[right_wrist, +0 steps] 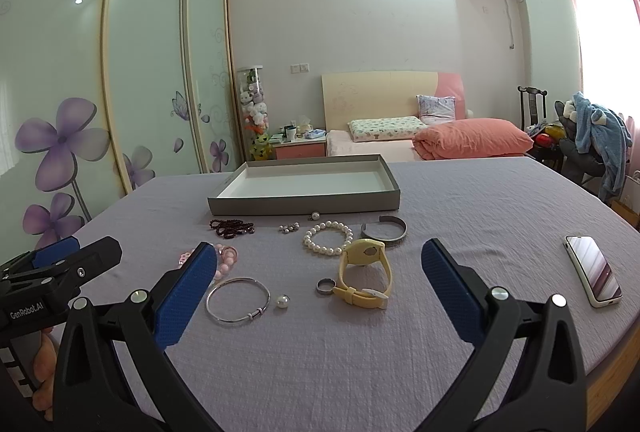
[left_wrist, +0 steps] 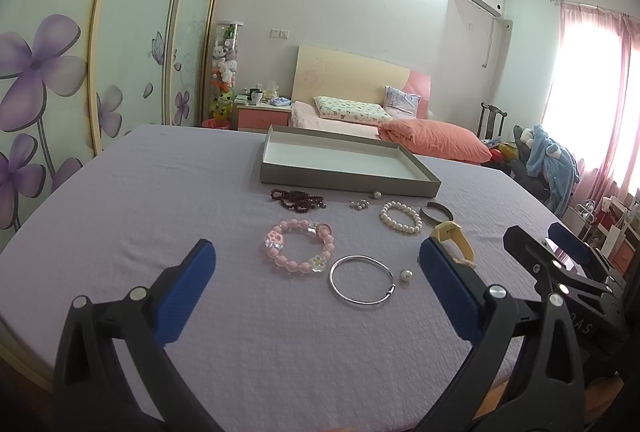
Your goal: Organize jewelry
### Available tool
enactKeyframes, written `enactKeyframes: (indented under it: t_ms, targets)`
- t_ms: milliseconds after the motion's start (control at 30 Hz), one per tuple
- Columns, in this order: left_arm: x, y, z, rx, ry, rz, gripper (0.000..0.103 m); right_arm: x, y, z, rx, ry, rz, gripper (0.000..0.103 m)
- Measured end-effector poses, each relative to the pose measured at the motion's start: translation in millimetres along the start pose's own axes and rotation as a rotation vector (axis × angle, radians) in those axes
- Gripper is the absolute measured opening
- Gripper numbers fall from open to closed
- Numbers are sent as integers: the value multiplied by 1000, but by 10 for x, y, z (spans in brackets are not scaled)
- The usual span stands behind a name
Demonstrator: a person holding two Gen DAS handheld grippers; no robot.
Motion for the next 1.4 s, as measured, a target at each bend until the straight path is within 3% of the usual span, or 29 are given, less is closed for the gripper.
enactKeyframes:
  t_ms: [1133,1400]
  targets:
    - [-26,42,-30,-13,-3,15,99,-78,72,-19,-14,2,9,101]
    - [-115,210,-77,-75,-12,38,99,141,338,-111,-127,42,-10,101]
Point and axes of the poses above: each gripper's, at about its wrist camera, not at the fingertips, and y roughly the way its jaws point, x to its right, z to its top, the point moved 6 cm from there along y, roughly the way its jaws point, and after that the axes turned 9 degrees about z, right-handed, at the moved point
